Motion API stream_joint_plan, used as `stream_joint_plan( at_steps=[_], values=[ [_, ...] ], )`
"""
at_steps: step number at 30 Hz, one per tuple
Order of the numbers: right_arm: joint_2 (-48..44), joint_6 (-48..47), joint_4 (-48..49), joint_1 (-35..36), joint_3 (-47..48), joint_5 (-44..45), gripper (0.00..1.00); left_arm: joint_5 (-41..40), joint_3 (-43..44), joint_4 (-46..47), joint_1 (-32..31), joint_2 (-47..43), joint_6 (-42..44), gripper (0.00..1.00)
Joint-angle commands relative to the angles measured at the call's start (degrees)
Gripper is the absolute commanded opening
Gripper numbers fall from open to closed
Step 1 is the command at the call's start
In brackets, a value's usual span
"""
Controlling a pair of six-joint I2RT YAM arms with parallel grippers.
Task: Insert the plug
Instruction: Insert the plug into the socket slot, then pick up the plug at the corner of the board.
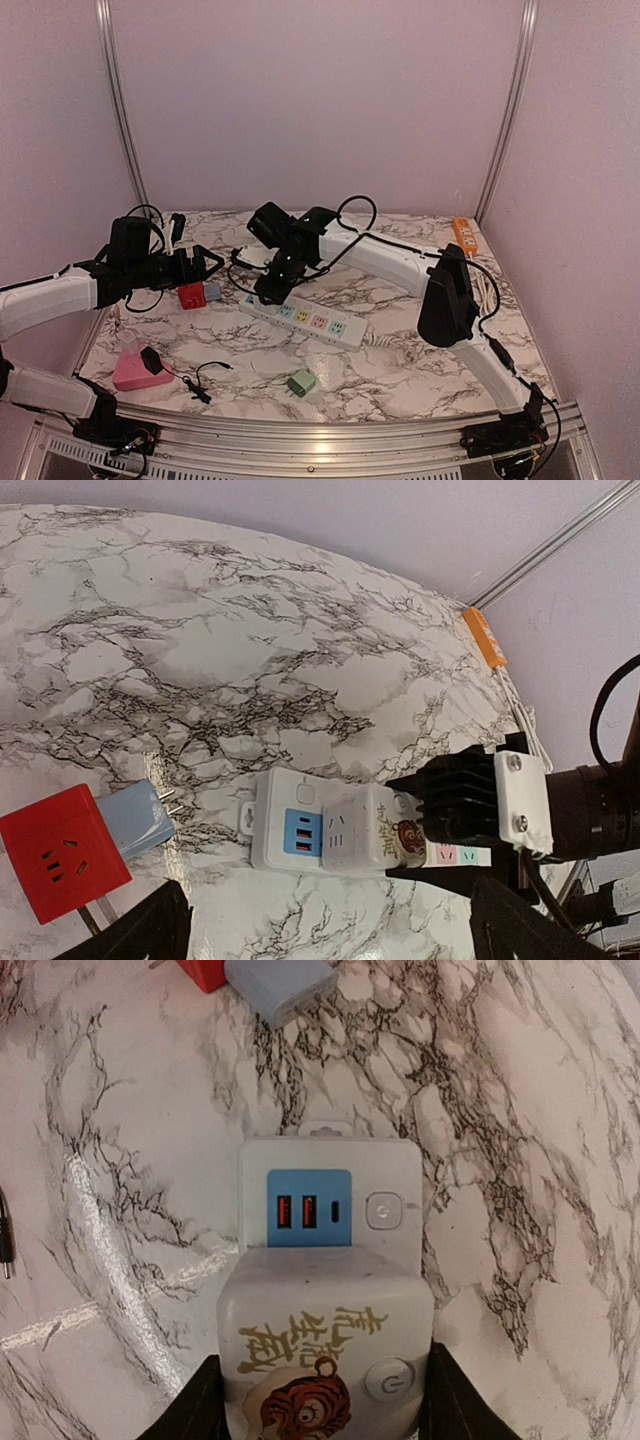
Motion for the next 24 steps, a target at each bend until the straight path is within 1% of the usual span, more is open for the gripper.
stream_joint_plan(
  at_steps=[1,5,9,17,18,19,22,24],
  values=[
    [8.0,4.8,8.0,-1.4,-3.8,4.0,0.34,0.2,-0.5,1.9,0.2,0.3,-0.2,0.99],
    [6.9,3.6,8.3,-1.4,-4.3,4.8,0.52,-0.1,-0.7,1.9,0.2,0.0,-0.1,0.99],
    [4.4,3.3,8.5,-1.3,-6.2,3.9,0.67,-0.1,-0.7,1.9,0.2,0.2,-0.2,0.99],
    [-5.8,4.8,12.3,-1.3,-13.6,2.2,0.82,-0.5,-0.6,1.7,0.2,0.4,-0.1,0.99],
    [-7.5,4.9,12.9,-1.3,-15.0,2.1,0.88,-0.7,-0.5,1.6,0.2,0.4,0.0,0.99],
    [-9.1,5.1,13.7,-1.2,-16.3,2.3,0.97,-0.9,-0.4,1.3,0.2,0.4,0.2,0.99],
    [-13.9,5.5,14.9,-1.1,-20.4,5.6,0.99,-1.8,-0.1,0.7,0.2,0.6,0.4,0.99],
    [-17.1,5.8,15.9,-0.5,-23.1,10.9,0.98,-2.4,0.3,0.0,0.2,1.0,0.6,0.99]
  ],
)
